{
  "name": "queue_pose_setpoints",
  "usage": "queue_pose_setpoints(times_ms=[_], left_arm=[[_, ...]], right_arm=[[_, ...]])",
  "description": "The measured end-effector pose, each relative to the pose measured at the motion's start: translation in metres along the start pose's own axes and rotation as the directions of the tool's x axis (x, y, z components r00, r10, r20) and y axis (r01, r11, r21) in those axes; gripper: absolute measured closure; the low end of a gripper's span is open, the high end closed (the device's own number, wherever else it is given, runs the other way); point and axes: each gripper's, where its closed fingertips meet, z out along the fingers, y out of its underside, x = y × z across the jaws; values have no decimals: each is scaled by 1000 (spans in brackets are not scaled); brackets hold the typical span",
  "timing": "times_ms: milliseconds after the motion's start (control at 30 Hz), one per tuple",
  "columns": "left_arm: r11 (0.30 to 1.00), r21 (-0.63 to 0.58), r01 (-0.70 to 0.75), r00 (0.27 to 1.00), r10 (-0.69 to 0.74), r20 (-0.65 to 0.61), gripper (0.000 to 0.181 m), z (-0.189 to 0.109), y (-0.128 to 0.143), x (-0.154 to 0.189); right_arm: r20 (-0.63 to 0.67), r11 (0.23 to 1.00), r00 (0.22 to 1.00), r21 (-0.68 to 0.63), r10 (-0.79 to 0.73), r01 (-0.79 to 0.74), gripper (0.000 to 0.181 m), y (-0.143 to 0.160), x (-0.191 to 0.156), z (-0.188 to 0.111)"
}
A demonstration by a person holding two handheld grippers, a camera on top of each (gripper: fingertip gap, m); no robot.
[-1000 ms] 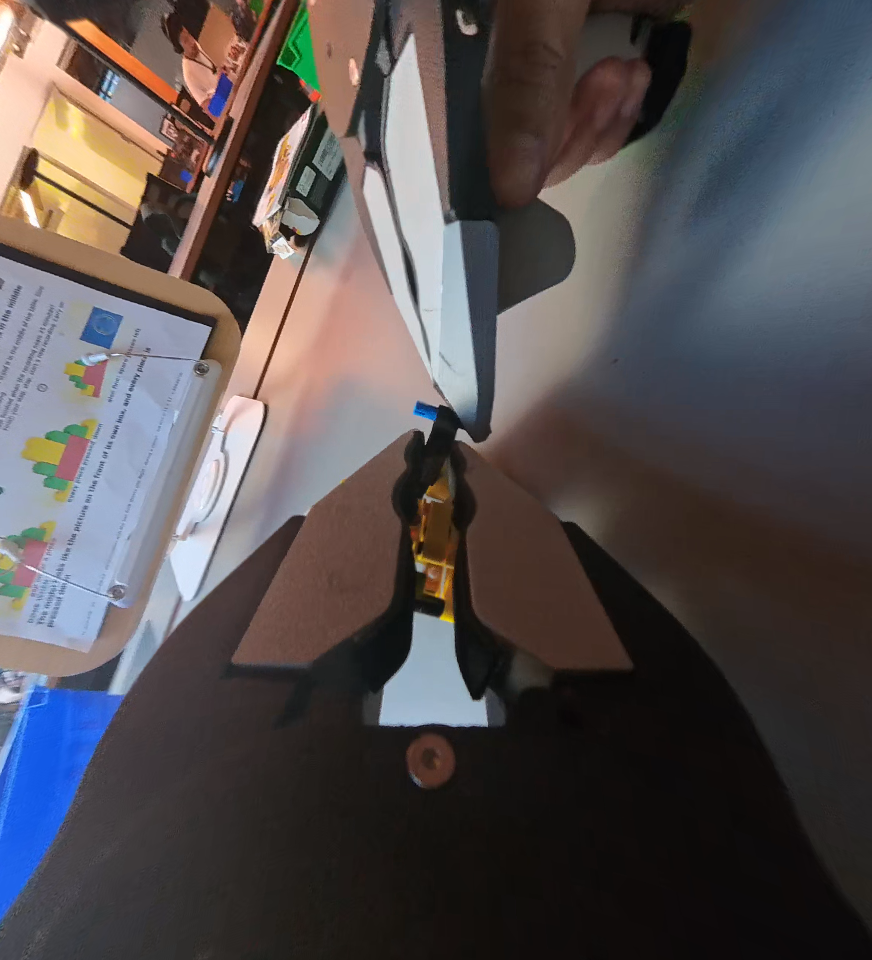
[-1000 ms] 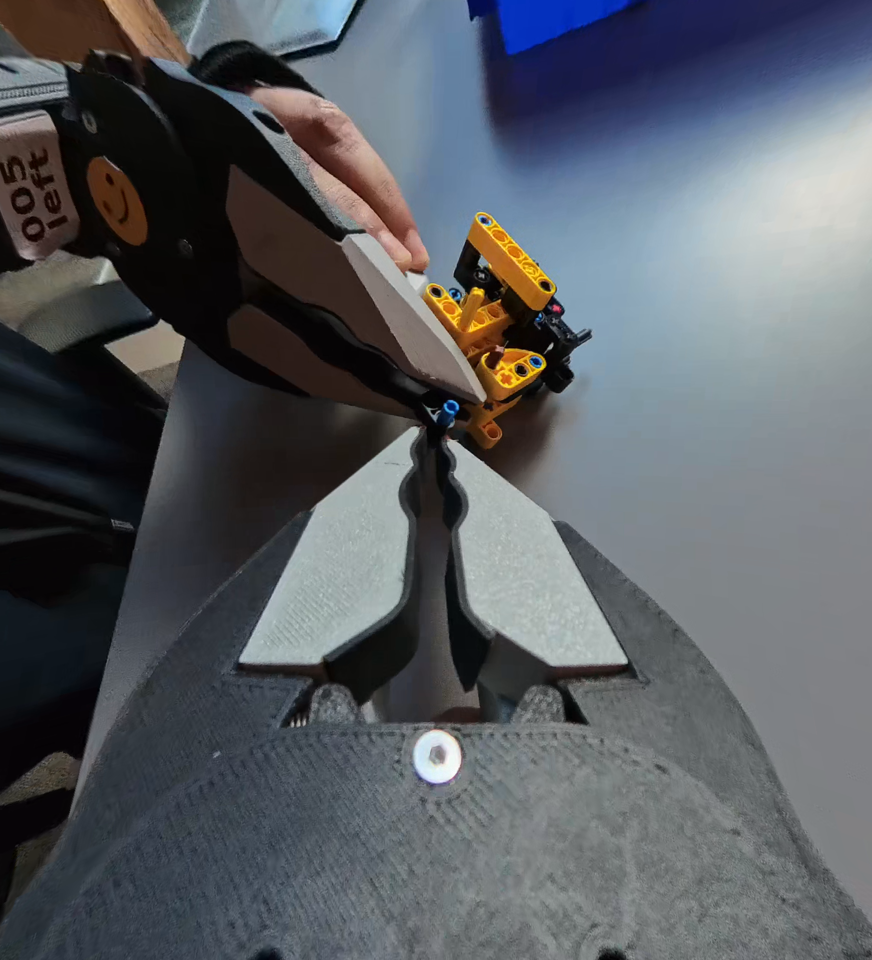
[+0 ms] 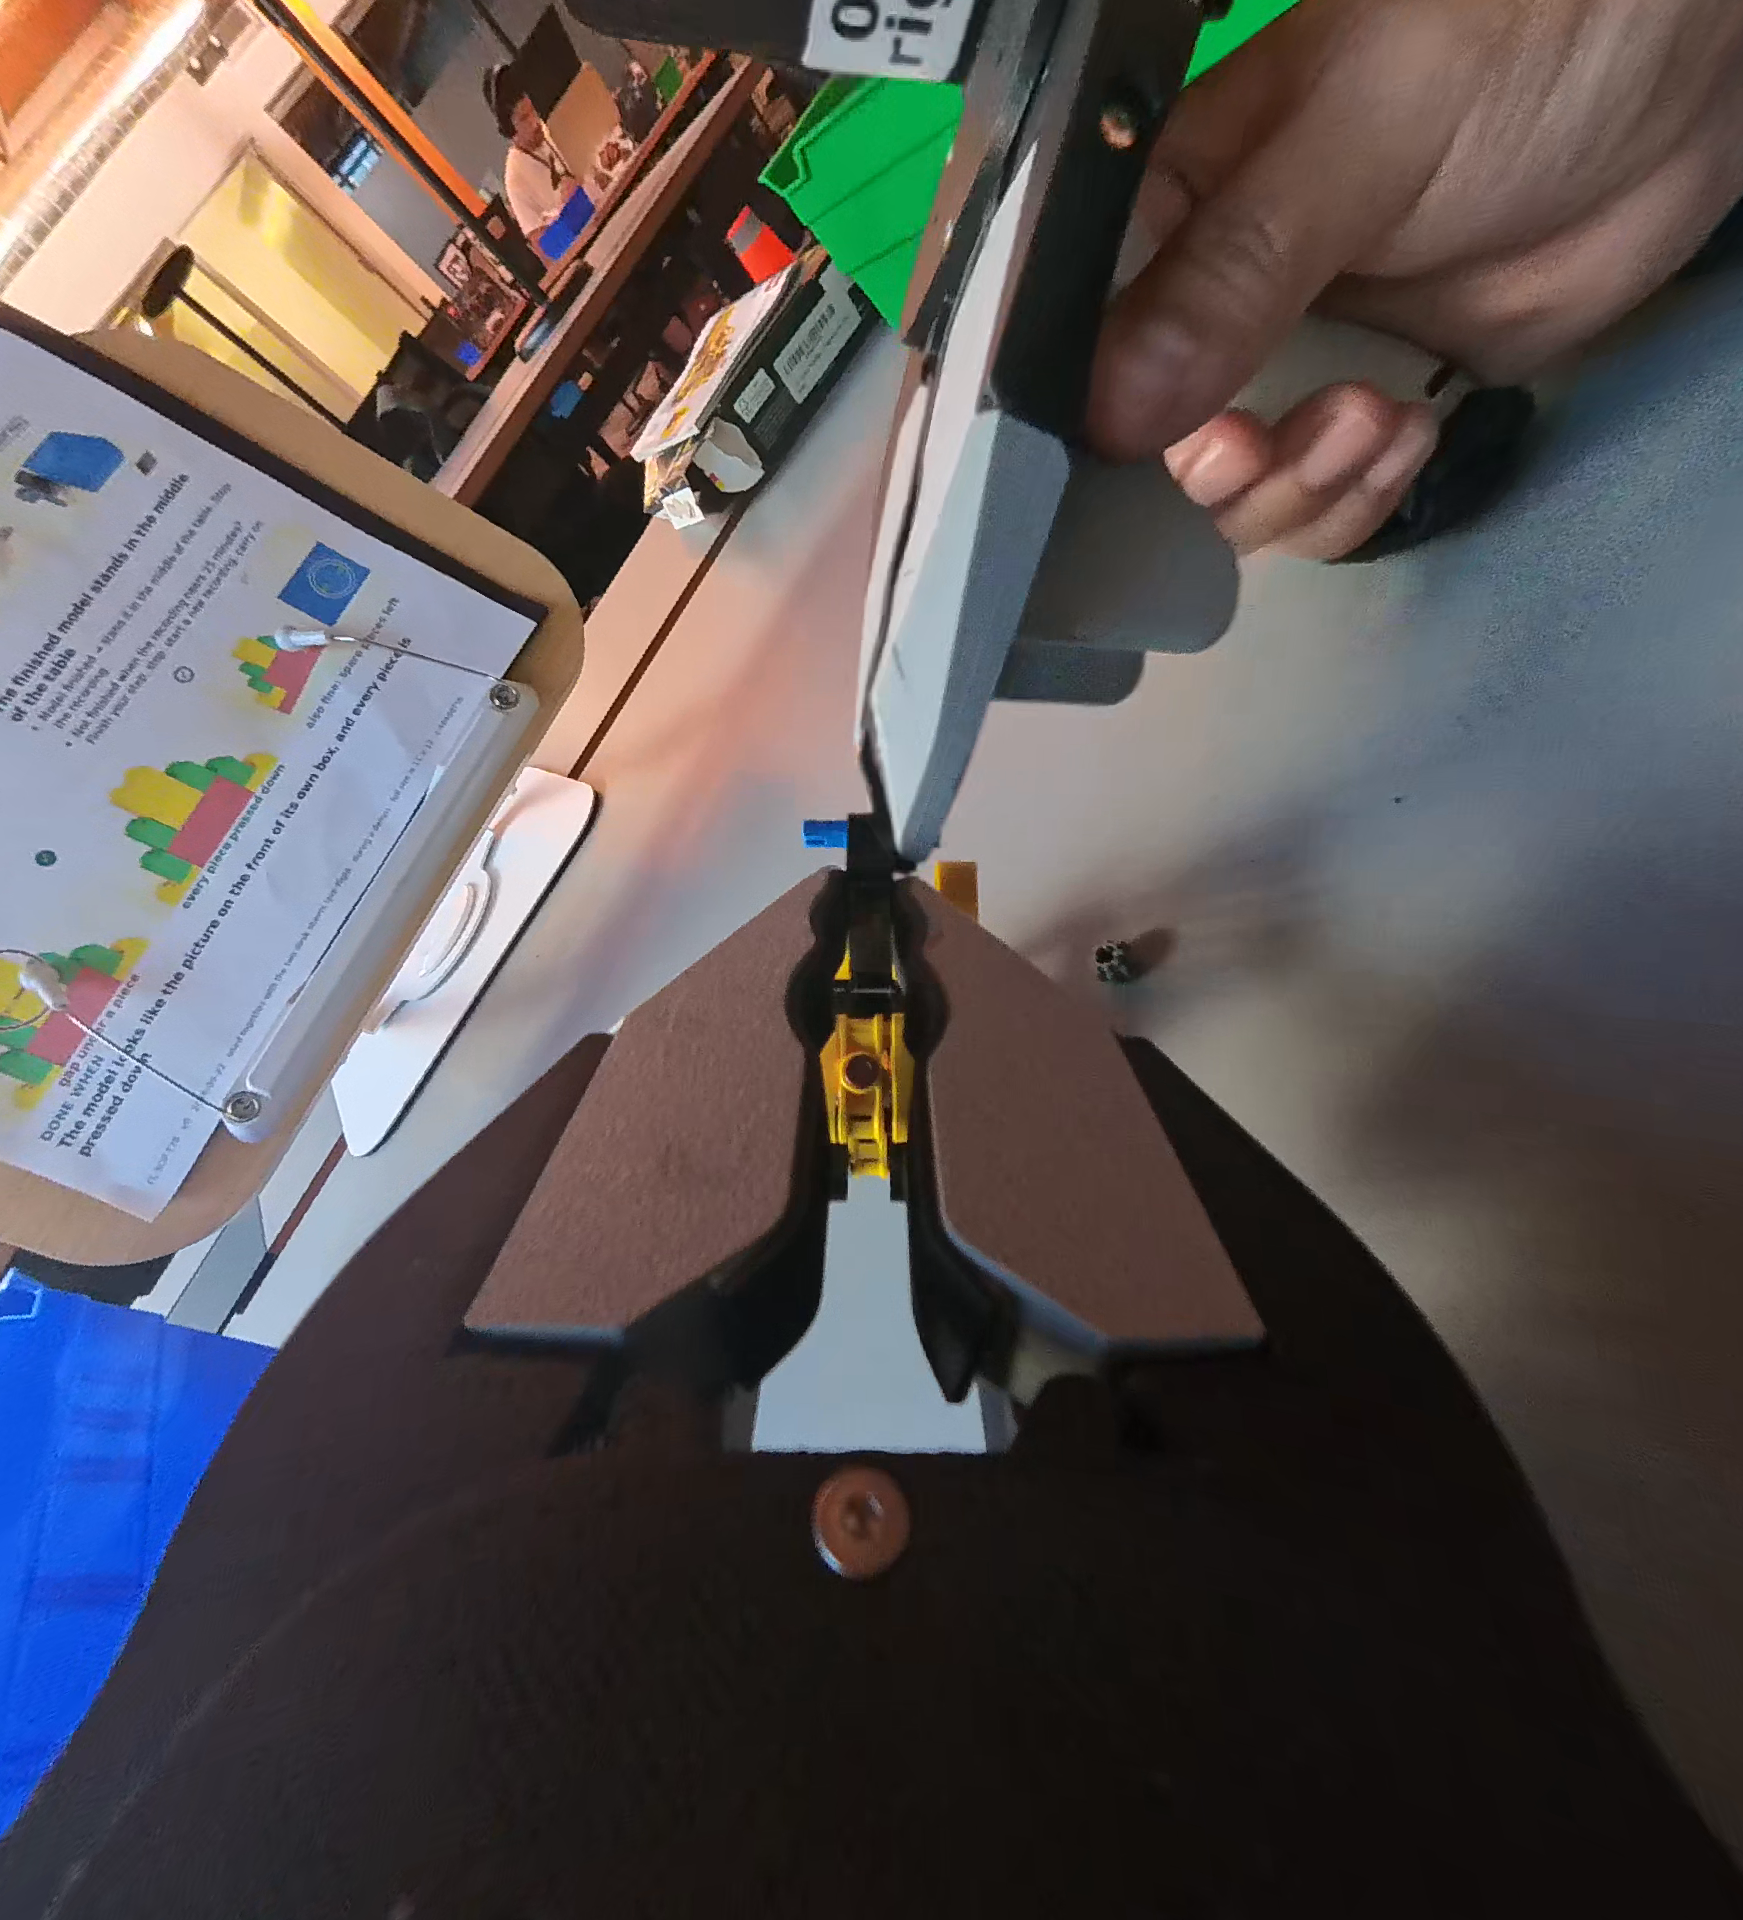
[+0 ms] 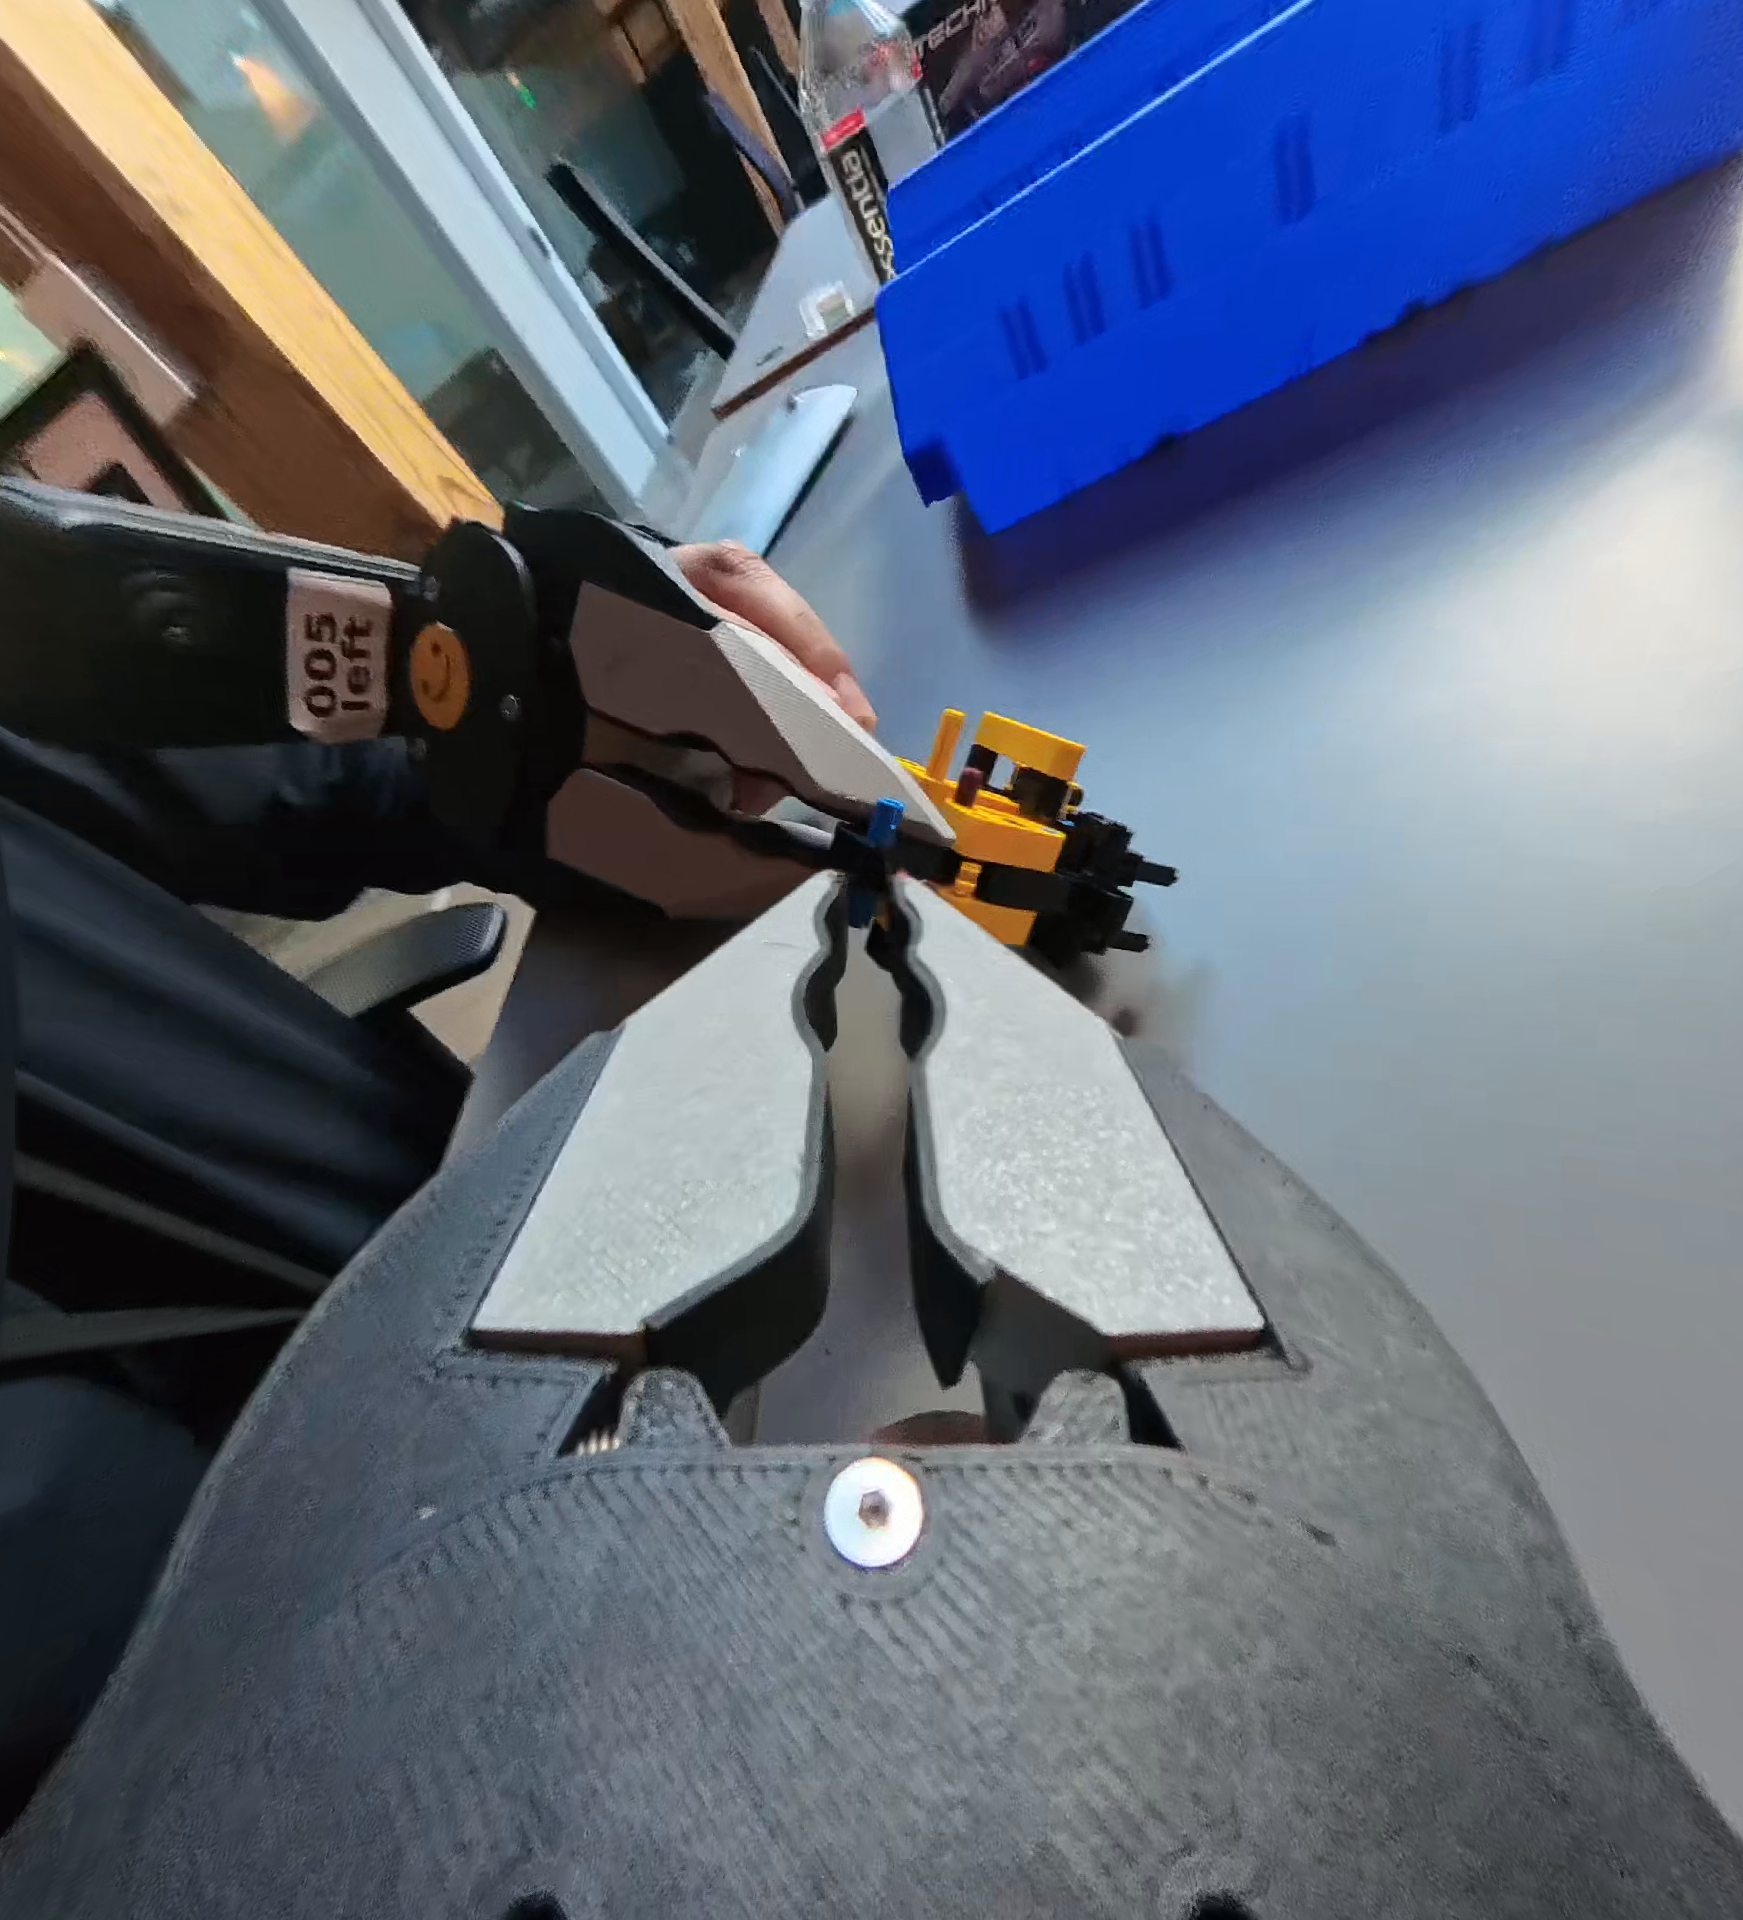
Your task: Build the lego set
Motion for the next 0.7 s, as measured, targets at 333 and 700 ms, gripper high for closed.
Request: queue_pose_setpoints(times_ms=[333,700], left_arm=[[979,-66,-193,981,190,-50,176,2,13,15],[995,-81,60,998,-59,13,176,2,27,-19]], right_arm=[[-21,977,999,-209,-44,38,181,26,6,10],[-115,841,912,-445,-394,308,181,47,8,19]])
